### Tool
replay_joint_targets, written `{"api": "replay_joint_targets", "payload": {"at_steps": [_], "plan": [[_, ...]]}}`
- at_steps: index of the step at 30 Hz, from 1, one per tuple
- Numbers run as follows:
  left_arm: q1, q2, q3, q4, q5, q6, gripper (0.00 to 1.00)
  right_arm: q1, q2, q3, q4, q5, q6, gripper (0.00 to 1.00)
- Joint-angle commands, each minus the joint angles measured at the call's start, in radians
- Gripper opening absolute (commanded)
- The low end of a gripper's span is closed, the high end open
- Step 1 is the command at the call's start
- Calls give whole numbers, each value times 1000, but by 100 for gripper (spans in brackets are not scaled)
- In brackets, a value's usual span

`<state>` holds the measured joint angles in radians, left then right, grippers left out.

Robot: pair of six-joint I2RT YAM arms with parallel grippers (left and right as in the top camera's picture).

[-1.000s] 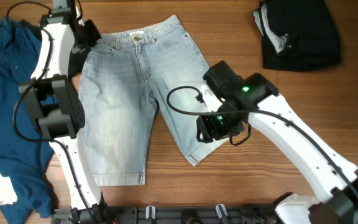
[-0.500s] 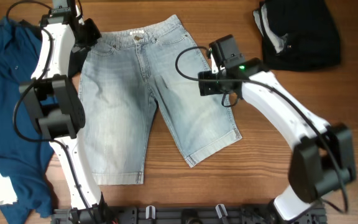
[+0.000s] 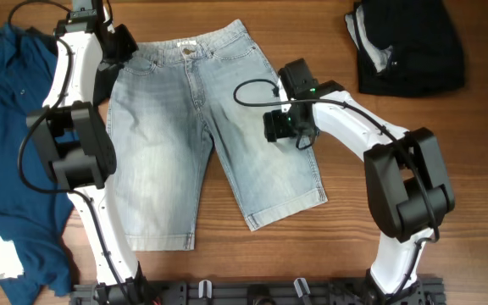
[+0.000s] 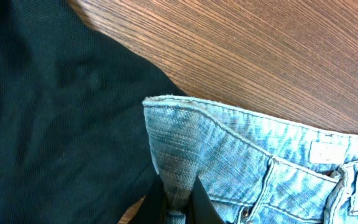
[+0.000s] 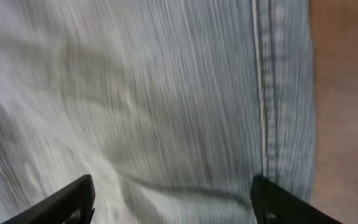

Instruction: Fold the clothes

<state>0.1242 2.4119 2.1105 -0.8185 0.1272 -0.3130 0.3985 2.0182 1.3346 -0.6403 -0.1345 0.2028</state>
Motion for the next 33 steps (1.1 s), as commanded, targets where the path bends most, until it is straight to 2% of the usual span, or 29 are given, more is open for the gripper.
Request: {"api": "replay_joint_targets", "payload": {"at_steps": [1, 6, 9, 12, 14, 19, 23, 29, 33], "plan": [[-2, -55, -1, -31, -13, 34, 33, -1, 34, -11, 19, 34, -16, 80], [-2, -164, -1, -156, -20, 153, 100, -29, 85, -12, 7, 37, 9, 77], [-2, -224, -1, -214, -19, 152, 100, -56, 105, -13, 14, 78, 13, 73], [-12, -256, -1, -263, -2, 150, 100, -84, 156, -13, 76, 293, 13, 68], [-27, -258, -1, -276, -2, 150, 100, -101, 196, -13, 130, 338, 6, 65], [-65, -256, -1, -278, -6, 150, 100, -148, 303, -10, 327, 299, 6, 62], [-108, -256, -1, -264, -5, 150, 100, -176, 322, 15, 461, 261, 5, 59], [-163, -247, -1, -225, -6, 150, 100, -243, 334, 170, 487, 224, -46, 58], [-187, -217, -1, -222, -6, 150, 100, -300, 374, 338, 388, 124, -77, 55]]}}
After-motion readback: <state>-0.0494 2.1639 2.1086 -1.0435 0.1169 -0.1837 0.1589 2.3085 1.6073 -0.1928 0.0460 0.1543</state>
